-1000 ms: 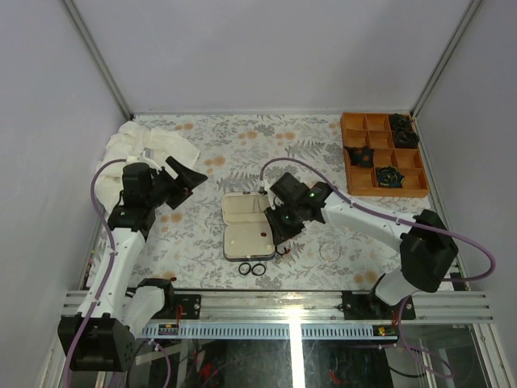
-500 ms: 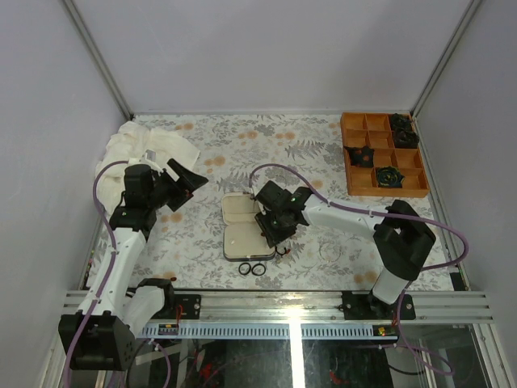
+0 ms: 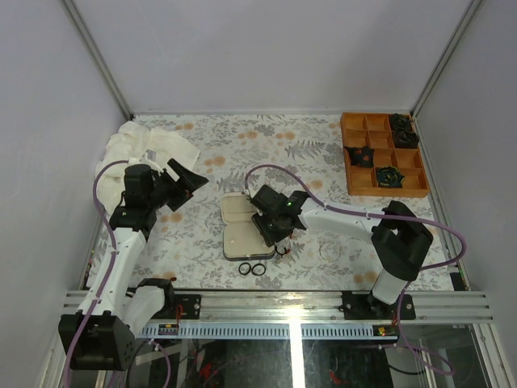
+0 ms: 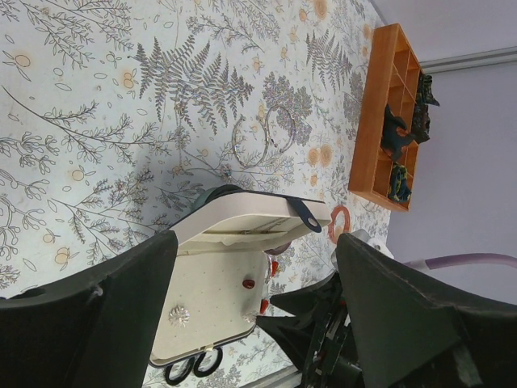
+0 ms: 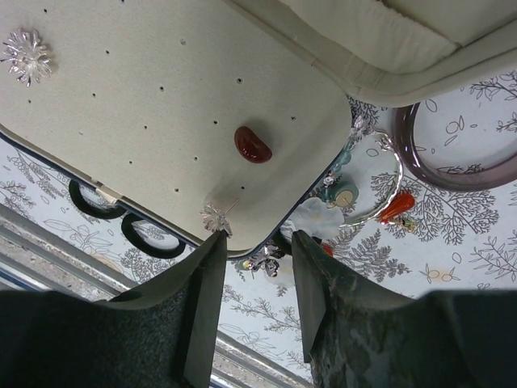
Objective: Organize the mixed jewelry
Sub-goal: Pick up the jewelry from the center of the board.
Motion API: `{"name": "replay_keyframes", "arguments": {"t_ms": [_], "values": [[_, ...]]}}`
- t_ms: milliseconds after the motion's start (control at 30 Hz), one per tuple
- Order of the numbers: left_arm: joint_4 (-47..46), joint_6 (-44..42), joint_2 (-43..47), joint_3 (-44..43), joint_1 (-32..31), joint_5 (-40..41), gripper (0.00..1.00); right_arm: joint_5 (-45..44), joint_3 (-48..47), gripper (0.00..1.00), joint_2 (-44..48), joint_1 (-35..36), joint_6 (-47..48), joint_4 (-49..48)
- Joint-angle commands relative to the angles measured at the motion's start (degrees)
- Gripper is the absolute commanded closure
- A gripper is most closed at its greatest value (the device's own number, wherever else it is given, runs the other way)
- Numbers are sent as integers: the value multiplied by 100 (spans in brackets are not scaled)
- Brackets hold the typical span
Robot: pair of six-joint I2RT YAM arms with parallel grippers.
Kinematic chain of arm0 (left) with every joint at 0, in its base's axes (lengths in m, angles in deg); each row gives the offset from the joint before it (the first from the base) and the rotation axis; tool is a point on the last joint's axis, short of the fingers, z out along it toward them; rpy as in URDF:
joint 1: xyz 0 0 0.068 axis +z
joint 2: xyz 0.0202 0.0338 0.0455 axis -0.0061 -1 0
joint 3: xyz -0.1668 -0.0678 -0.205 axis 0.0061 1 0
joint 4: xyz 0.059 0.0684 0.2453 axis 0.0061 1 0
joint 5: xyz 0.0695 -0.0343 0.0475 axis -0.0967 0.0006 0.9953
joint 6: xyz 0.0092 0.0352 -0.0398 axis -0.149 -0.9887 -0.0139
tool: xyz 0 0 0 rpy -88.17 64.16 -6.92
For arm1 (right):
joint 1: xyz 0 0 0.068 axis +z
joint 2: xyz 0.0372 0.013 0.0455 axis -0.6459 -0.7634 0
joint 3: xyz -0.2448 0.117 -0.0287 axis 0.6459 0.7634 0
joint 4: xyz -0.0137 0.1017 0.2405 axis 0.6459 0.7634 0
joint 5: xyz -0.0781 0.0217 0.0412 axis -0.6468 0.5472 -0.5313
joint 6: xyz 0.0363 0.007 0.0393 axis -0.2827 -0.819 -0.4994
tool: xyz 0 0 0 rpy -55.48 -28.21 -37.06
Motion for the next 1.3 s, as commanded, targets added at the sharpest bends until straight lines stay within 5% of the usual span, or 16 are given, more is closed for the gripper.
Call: {"name": "replay_keyframes", "arguments": {"t_ms": [0, 733, 1267], "values": [[-285, -105, -3, -4, -10, -157, 20, -491, -261, 54, 0, 53, -49, -144], [-276, -62, 116, 89, -12, -179, 20, -1019, -536, 40, -58, 49, 297, 124], [-145, -75, 241, 84, -8, -173, 20, -1892, -61, 45, 122, 551, 23, -426]]}}
